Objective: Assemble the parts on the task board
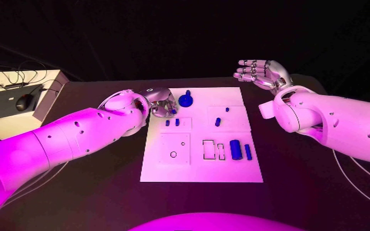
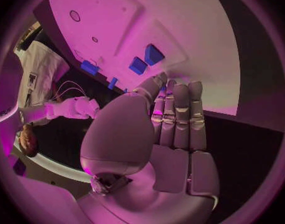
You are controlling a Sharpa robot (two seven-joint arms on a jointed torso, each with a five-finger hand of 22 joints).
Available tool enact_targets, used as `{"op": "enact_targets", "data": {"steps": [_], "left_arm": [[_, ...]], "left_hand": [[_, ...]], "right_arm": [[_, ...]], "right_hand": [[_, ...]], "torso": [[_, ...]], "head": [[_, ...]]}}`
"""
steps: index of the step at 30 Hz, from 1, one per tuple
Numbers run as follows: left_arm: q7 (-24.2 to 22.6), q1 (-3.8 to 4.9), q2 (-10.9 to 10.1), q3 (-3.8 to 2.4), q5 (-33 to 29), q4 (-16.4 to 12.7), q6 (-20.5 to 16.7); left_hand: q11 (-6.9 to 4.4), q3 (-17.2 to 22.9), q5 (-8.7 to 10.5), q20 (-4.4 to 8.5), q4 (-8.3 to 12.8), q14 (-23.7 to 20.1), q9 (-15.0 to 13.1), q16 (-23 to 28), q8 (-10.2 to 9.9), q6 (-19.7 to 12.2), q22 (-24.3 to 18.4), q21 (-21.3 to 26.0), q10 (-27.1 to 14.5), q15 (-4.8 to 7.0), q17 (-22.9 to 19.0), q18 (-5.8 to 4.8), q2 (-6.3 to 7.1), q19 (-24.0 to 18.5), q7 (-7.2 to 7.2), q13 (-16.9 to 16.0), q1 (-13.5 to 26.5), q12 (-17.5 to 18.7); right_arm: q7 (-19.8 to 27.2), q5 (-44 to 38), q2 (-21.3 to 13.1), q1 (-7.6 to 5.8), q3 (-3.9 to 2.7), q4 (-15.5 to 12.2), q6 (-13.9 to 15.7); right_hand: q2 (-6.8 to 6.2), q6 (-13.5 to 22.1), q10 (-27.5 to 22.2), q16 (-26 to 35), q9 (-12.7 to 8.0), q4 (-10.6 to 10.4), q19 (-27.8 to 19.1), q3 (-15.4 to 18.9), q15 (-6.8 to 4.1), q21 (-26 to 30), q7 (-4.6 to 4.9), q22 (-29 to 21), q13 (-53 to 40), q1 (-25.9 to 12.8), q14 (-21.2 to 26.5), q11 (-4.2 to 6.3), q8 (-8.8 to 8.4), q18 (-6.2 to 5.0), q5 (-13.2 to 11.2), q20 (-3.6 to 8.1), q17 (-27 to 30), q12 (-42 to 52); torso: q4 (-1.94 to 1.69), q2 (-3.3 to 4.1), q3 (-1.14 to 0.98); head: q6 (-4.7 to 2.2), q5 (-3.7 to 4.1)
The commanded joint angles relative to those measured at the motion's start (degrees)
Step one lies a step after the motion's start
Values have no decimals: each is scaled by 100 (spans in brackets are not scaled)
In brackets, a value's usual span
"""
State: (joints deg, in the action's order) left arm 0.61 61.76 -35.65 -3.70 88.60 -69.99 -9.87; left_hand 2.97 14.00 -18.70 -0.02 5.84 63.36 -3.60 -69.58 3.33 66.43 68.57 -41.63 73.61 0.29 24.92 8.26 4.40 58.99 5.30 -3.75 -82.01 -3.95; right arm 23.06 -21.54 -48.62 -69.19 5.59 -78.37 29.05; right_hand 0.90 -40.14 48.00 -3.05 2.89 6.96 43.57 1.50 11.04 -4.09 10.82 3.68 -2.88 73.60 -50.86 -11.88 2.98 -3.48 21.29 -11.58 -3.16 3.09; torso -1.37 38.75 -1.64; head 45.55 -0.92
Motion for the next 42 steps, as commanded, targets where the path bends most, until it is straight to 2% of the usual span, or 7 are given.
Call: {"op": "enact_targets", "data": {"steps": [1,15,29,35,39,42], "left_arm": [[-13,-7,1,5,25,-4,15],[21,-7,-2,4,17,-20,88],[35,-7,-3,4,10,-22,54],[62,-7,-9,3,13,-20,58],[79,-8,-13,2,18,-21,64],[87,-8,-19,1,23,-26,64]], "left_hand": [[7,-29,-4,-2,-22,-25,-5,-29,20,-52,-5,22,-41,13,7,14,37,56,6,-7,-7,-31],[-23,-73,-3,15,-47,-45,-2,-79,20,-253,2,46,-27,30,47,-12,52,66,-56,-23,-21,-128],[-40,-97,-2,34,-59,-46,0,-93,19,-312,10,66,-33,43,81,-28,55,82,-68,-29,-40,-213],[-44,-98,-4,41,-61,-55,4,-92,19,-623,19,78,-49,43,104,-38,76,91,-160,-31,-56,-266],[-48,-100,-2,43,-64,-56,4,-93,19,-730,24,85,-46,47,115,-40,81,98,-191,-32,-71,-296],[-55,-94,-8,48,-57,-60,5,-93,17,-686,31,85,-44,52,122,-41,72,100,-147,-35,-87,-318]], "right_arm": [[47,-37,5,-1,-4,2,-72],[47,-37,8,0,-4,10,-72],[47,-37,11,0,-4,14,-75],[48,-37,10,0,-4,13,-74],[48,-37,7,0,-4,11,-77],[48,-37,7,1,-4,10,-80]], "right_hand": [[20,-1,-5,-6,5,-5,-36,8,-11,16,337,-4,-5,26,41,11,-16,23,31,-7,2,-15],[20,-1,-5,-6,5,-5,-36,8,-11,16,337,-4,-5,26,41,11,-16,23,31,-7,2,-15],[23,-5,4,-8,5,2,-33,4,-11,15,338,-4,-5,31,27,12,-15,24,31,-6,1,-16],[23,-5,4,-8,5,2,-33,4,-11,15,338,-4,-5,31,27,12,-15,24,31,-6,1,-16],[23,-5,4,-8,5,2,-33,4,-11,15,338,-4,-5,31,27,12,-15,24,31,-6,1,-16],[26,-20,23,-7,5,6,-45,2,-12,17,335,-5,-6,30,31,15,-15,27,31,-6,2,-16]], "torso": [[0,-1,-3],[0,0,-3],[0,-1,-3],[1,0,-3],[-1,2,-2],[1,4,-1]], "head": [[-7,0],[-2,-1],[-2,2],[-5,6],[-5,7],[-6,8]]}}
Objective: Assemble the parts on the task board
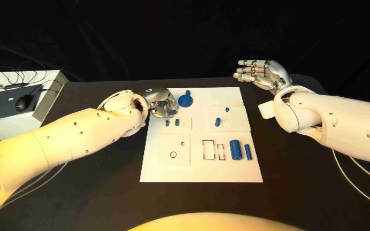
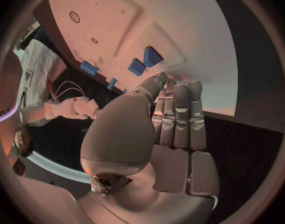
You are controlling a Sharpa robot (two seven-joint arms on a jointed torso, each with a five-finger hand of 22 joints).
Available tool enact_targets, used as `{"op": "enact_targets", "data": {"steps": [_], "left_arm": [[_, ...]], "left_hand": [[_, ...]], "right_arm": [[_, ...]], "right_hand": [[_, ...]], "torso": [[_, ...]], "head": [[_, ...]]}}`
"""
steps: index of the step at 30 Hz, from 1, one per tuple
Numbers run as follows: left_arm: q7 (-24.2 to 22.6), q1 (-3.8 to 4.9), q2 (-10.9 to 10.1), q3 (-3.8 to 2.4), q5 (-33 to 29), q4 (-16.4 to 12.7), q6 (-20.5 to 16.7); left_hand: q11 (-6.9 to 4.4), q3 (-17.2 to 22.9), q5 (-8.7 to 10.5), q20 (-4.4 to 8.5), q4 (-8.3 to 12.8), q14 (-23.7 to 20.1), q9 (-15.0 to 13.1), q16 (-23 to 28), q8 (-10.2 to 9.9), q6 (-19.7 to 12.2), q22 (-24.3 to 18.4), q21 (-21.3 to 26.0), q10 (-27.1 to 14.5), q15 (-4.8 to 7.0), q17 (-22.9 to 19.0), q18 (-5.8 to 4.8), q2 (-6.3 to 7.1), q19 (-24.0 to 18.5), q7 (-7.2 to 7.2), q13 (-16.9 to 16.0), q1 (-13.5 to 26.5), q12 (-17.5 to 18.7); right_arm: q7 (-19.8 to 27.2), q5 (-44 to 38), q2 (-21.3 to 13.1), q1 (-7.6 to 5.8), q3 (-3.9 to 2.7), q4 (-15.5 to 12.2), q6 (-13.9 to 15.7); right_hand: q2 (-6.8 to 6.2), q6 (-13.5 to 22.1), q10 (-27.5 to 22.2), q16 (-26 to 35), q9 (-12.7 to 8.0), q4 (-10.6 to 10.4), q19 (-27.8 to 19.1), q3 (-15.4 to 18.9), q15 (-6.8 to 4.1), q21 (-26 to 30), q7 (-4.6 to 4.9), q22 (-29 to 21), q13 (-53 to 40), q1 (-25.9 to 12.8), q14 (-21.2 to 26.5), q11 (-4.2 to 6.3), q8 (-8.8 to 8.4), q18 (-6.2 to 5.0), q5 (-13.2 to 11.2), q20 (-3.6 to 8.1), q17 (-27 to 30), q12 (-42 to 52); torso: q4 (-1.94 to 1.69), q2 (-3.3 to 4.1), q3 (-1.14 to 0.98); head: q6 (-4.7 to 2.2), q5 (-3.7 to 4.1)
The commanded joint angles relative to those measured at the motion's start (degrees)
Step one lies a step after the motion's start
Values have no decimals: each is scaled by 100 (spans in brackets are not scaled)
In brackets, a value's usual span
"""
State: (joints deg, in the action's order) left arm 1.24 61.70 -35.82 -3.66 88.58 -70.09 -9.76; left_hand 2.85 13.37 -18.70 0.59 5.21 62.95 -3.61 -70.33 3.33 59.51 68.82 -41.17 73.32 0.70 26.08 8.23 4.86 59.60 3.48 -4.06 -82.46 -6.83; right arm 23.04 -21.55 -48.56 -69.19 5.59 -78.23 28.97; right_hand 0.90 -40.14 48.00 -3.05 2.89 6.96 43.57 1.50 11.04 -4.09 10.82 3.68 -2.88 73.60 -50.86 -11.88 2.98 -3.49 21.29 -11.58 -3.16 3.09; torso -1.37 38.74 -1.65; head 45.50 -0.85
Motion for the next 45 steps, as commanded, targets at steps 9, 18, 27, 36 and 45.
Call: {"op": "enact_targets", "data": {"steps": [9,18,27,36,45], "left_arm": [[27,-2,-17,-5,28,-37,56],[-128,-2,-61,-7,-43,-101,24],[-283,-3,-92,-9,-96,-179,-73],[-315,-3,-98,-11,-109,-196,-109],[-250,-3,-108,-11,-101,-178,-27]], "left_hand": [[-59,-26,-2,-7,22,-21,4,-9,21,-39,19,42,2,20,18,-40,22,43,30,-6,-69,-73],[-82,-18,-1,10,78,-9,5,3,21,109,57,29,26,40,38,-48,-16,35,48,-16,-106,-128],[-125,-36,-3,43,148,7,6,-6,19,135,104,15,47,71,102,-73,-47,42,27,-41,-100,-243],[-133,-7,-8,51,200,3,5,1,21,94,140,3,31,76,143,-76,-70,41,14,-52,-111,-303],[-157,-3,-8,64,221,8,-3,0,32,321,163,7,18,94,186,-86,-95,43,71,-80,-88,-393]], "right_arm": [[48,-37,7,1,-4,-4,-76],[48,-37,3,1,-4,-7,-73],[46,-37,1,1,-4,-8,-73],[46,-37,2,1,-4,-9,-73],[45,-37,0,1,-4,-8,-73]], "right_hand": [[26,-20,23,-7,5,6,-45,2,-12,17,335,-5,-6,30,31,15,-15,27,31,-6,1,-16],[26,-20,23,-7,5,6,-45,2,-12,17,335,-5,-6,30,31,15,-15,27,31,-6,1,-16],[26,-20,23,-7,5,6,-45,2,-12,17,335,-5,-6,30,31,15,-15,27,31,-6,1,-16],[26,-20,23,-7,5,6,-45,2,-12,17,335,-5,-6,30,31,15,-15,27,31,-6,1,-16],[26,-20,23,-7,5,6,-45,2,-12,17,335,-5,-6,30,31,15,-15,27,31,-6,1,-16]], "torso": [[1,1,-1],[-1,2,5],[-2,1,2],[3,-1,0],[-1,0,-1]], "head": [[5,5],[14,1],[13,-3],[13,-2],[15,1]]}}
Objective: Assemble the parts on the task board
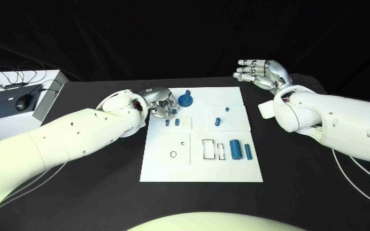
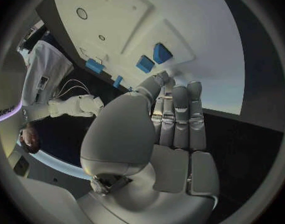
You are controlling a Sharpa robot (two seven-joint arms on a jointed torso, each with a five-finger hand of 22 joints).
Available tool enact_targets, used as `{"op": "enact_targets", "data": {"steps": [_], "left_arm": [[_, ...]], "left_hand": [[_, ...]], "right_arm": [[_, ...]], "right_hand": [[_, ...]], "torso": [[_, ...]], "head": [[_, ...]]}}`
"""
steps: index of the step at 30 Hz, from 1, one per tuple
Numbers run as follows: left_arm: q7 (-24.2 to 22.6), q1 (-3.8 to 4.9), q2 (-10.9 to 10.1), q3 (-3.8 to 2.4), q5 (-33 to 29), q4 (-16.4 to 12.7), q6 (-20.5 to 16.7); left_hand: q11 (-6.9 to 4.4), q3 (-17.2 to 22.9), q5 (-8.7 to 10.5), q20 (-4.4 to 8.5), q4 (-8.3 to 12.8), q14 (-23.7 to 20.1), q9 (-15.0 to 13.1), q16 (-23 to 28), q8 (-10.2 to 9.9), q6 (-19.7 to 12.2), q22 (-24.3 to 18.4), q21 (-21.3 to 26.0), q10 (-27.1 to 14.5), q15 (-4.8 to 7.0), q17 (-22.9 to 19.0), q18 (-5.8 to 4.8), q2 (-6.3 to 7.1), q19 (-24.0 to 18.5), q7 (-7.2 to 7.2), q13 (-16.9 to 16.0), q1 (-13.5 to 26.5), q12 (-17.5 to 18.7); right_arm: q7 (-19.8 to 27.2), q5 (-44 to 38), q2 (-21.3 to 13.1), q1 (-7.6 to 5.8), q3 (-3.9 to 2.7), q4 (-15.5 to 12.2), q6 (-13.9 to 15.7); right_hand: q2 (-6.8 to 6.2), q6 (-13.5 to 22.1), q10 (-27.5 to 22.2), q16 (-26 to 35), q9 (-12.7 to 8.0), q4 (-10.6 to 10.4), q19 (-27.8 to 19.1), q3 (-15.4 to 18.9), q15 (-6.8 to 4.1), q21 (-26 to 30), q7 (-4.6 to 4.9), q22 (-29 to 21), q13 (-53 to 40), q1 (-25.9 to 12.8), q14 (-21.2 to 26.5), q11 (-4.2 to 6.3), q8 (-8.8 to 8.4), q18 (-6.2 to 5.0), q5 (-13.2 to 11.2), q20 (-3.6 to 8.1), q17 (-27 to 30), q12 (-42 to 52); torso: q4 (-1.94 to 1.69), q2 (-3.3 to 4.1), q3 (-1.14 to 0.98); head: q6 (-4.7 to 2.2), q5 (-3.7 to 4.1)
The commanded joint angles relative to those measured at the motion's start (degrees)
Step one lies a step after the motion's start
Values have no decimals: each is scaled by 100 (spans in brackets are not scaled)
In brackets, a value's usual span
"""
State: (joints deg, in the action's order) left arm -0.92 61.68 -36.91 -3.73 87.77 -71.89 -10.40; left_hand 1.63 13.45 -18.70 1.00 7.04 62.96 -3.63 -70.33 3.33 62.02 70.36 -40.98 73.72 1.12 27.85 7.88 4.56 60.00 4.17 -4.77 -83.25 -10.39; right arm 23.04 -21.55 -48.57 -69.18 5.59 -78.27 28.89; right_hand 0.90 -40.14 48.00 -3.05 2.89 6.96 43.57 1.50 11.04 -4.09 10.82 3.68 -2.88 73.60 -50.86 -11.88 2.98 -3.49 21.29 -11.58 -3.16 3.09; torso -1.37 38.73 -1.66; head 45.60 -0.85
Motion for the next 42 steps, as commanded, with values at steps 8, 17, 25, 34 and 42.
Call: {"op": "enact_targets", "data": {"steps": [8,17,25,34,42], "left_arm": [[49,-1,-3,-4,35,26,152],[68,0,-10,-4,55,27,182],[58,0,-11,-4,55,25,162],[47,0,-11,-4,39,31,149],[-22,-1,-11,-4,-10,17,74]], "left_hand": [[-34,-37,-8,37,48,11,1,-24,20,376,24,0,-76,54,73,-60,-97,20,120,-59,13,-175],[-36,-37,-8,37,54,23,0,-24,23,468,32,10,-97,54,103,-58,-108,33,150,-84,14,-239],[-38,-32,-8,37,63,22,1,-21,19,451,37,11,-106,55,114,-56,-109,37,147,-89,5,-252],[-46,-19,-7,38,72,26,3,-7,18,380,45,18,-111,60,130,-57,-107,41,135,-94,7,-269],[-67,8,-8,44,78,32,4,3,17,140,52,24,-100,73,151,-61,-71,52,31,-92,17,-275]], "right_arm": [[46,-37,2,0,-4,-3,-63],[47,-37,4,0,-4,-2,-61],[47,-37,4,0,-4,-1,-61],[48,-38,6,0,-4,-1,-60],[49,-38,9,0,-4,2,-60]], "right_hand": [[26,-20,23,-7,5,6,-45,2,-12,17,335,-5,-6,30,32,15,-15,27,31,-5,2,-16],[29,-29,26,-7,6,13,-49,-2,-12,17,334,-5,-6,28,41,14,-14,29,30,-5,2,-15],[29,-30,26,-7,6,13,-49,-3,-12,17,334,-5,-6,28,42,14,-14,29,30,-5,2,-15],[29,-30,26,-7,6,13,-49,-3,-12,17,334,-5,-6,28,42,14,-14,29,30,-5,2,-15],[29,-30,26,-7,6,13,-49,-3,-12,17,334,-5,-6,28,42,14,-14,29,30,-5,2,-15]], "torso": [[-2,1,1],[-3,-1,1],[1,1,1],[-2,0,1],[2,1,0]], "head": [[13,12],[12,10],[13,13],[16,11],[12,13]]}}
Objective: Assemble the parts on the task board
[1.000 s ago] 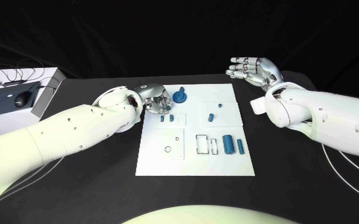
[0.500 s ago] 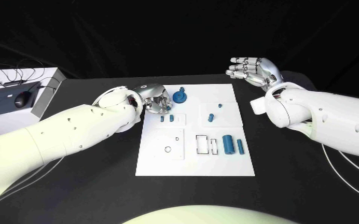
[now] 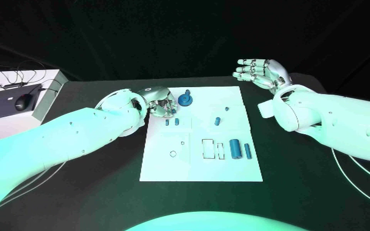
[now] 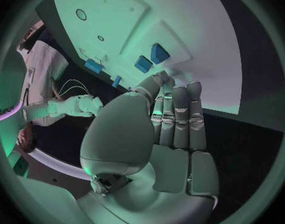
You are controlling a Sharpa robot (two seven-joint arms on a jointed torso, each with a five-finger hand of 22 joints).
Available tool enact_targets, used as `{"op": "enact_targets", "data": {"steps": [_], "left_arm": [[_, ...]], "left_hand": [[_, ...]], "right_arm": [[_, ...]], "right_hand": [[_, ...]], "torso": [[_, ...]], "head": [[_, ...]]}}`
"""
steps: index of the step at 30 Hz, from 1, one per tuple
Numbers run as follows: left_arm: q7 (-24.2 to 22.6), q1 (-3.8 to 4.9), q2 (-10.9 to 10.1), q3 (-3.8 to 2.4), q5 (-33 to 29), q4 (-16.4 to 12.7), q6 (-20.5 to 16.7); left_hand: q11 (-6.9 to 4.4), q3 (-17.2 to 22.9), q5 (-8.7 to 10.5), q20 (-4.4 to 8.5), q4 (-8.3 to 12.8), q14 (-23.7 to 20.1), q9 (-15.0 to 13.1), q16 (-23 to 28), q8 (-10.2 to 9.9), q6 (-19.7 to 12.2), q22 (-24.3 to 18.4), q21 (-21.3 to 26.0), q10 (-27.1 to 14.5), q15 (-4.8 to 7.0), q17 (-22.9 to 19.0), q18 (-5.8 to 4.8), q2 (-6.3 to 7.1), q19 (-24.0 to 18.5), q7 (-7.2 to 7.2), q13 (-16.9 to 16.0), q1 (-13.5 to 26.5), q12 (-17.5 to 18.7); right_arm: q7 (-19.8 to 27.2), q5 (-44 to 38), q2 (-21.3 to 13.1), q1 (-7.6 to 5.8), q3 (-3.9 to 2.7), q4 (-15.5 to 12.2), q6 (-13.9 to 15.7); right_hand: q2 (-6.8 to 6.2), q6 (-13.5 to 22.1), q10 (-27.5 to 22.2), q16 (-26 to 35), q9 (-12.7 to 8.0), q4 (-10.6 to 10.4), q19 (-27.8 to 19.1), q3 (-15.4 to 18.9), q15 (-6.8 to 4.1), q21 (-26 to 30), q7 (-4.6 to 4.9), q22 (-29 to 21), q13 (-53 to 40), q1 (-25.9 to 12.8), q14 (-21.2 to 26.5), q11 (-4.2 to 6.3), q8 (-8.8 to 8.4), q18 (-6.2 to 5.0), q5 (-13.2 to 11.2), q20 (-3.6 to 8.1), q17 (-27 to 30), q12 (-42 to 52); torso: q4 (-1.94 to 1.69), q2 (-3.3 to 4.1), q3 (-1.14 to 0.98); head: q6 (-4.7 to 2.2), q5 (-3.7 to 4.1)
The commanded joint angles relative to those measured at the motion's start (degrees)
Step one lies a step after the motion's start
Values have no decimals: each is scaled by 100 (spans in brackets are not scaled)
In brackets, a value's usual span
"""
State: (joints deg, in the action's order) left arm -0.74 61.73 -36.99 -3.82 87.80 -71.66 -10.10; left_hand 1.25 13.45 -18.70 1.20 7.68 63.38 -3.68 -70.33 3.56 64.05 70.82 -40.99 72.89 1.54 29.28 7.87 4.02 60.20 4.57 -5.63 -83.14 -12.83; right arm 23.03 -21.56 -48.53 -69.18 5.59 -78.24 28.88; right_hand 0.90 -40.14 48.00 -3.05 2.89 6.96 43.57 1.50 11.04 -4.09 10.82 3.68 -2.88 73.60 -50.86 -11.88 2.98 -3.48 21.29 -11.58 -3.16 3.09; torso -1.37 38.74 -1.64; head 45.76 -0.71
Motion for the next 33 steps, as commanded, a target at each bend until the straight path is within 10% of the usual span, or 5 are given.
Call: {"op": "enact_targets", "data": {"steps": [1,19,27,33], "left_arm": [[-47,-6,-3,5,-18,-8,35],[-105,-8,-53,-15,-35,-69,-67],[-313,-13,-81,-65,-221,-113,-224],[-349,-21,-133,-138,-266,-144,-193]], "left_hand": [[-33,14,-7,26,14,-5,8,-7,-5,-94,9,22,-11,35,18,-62,-10,37,-22,-7,7,-33],[-55,111,-6,53,-16,7,8,-45,-5,-197,45,18,-30,53,104,-77,60,74,-70,-82,30,-133],[35,-104,8,14,-92,-24,31,-7,-22,-1159,11,81,-196,-16,118,-69,113,75,-338,-106,20,-181],[28,-326,0,-8,-173,-20,29,4,-21,-1110,-12,133,-259,-12,145,-47,68,103,-304,-142,-80,-326]], "right_arm": [[50,-37,5,0,-4,0,-60],[49,-42,-1,3,-4,2,-59],[43,-63,-5,6,-4,5,-56],[43,-72,-11,8,-4,7,-51]], "right_hand": [[29,-30,26,-6,6,13,-49,-3,-12,17,335,-5,-6,28,42,15,-14,29,30,-5,2,-15],[30,-25,23,-6,6,17,-57,-6,-11,18,334,-6,-6,29,53,15,-14,29,30,-5,3,-14],[29,-35,31,-6,7,20,-64,-9,-10,19,333,-6,-6,30,59,15,-14,30,29,-7,3,-15],[29,-35,31,-6,7,20,-64,-9,-10,19,333,-6,-6,30,59,15,-14,30,29,-7,3,-15]], "torso": [[3,0,-2],[2,-1,-1],[3,0,-3],[-1,-1,-5]], "head": [[-4,-1],[0,7],[-16,17],[-34,15]]}}
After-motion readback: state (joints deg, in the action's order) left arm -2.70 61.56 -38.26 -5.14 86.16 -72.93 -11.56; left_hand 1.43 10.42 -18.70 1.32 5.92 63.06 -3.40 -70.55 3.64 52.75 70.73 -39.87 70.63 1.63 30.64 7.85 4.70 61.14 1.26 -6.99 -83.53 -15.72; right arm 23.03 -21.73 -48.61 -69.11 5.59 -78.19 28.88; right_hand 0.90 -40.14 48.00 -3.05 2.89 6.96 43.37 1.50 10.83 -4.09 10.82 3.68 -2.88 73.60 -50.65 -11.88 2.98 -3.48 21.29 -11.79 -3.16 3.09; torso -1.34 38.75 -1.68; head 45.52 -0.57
